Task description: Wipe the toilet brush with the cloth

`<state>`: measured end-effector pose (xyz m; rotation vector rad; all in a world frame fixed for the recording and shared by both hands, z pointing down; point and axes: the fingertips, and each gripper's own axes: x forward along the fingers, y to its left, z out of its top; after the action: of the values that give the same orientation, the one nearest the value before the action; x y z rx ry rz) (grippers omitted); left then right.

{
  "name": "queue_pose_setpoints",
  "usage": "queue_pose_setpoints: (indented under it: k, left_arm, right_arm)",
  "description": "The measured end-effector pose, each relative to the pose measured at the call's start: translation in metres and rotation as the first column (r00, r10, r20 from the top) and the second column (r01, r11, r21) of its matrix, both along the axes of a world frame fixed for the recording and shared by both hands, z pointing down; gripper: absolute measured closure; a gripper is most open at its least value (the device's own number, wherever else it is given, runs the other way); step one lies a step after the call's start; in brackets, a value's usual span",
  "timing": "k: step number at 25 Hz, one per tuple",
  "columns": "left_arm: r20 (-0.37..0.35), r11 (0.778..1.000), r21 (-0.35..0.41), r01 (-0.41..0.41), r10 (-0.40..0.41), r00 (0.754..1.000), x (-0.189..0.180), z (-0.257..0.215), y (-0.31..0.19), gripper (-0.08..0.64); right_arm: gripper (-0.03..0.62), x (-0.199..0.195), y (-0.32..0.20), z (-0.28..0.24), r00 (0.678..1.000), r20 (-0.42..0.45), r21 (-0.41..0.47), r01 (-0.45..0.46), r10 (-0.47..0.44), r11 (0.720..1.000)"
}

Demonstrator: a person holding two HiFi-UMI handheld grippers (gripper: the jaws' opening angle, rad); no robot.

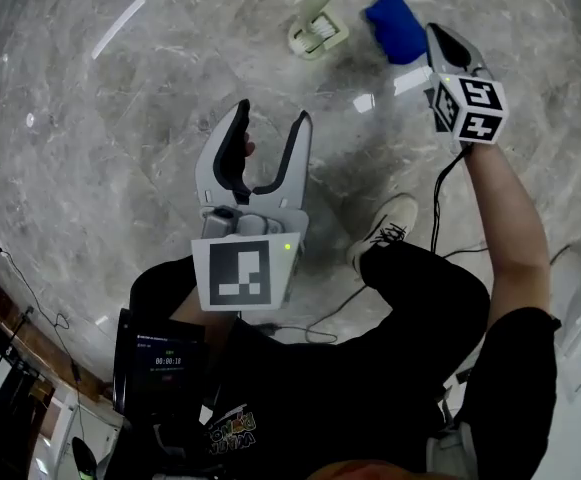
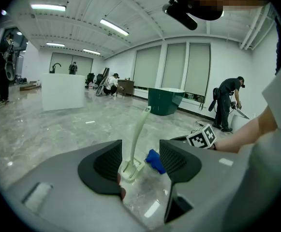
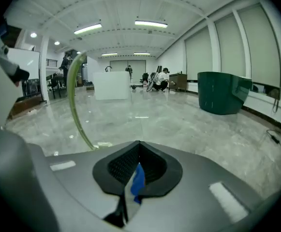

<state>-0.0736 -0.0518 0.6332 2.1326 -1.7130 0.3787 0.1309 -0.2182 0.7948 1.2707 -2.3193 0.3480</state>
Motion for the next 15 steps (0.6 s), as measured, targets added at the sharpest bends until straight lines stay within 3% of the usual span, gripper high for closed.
queue_pose_setpoints:
  k: [2,4,7,11,15]
  left_arm:
    - [-0.037,0.998,-0.057,0.007,-0.009,0.999,-0.003,-0.003,0.016,0.316]
    - [-0.058,0.998,-0.066,0.018,-0.022,0.998,-0.012,-0.018,0.025,0.316]
    - [-0.062,0.995,-0.077,0.062,-0.067,0.996,-0.024,-0.038,0.032,0.316]
    - [-0.089,0.976,-0.165,0.142,-0.158,0.984,-0.030,-0.066,0.043,0.318]
    - [-0.063,0.975,-0.197,0.103,-0.117,0.991,-0.024,-0.128,0.062,0.319]
  right_arm:
    - [0.590,-0.010,0.028,-0.022,1.000,0.009,-0.042,0.002,-0.002,0.999]
    - [0.589,-0.021,0.054,-0.053,1.000,0.009,-0.077,-0.017,0.018,0.997]
    - [0.590,-0.032,0.090,-0.104,0.992,0.077,-0.155,-0.090,0.103,0.984]
    - [0.591,-0.033,0.125,-0.171,0.969,0.129,-0.193,-0.183,0.210,0.964]
    - [0.590,-0.036,0.153,-0.247,0.961,0.143,-0.206,-0.204,0.235,0.957]
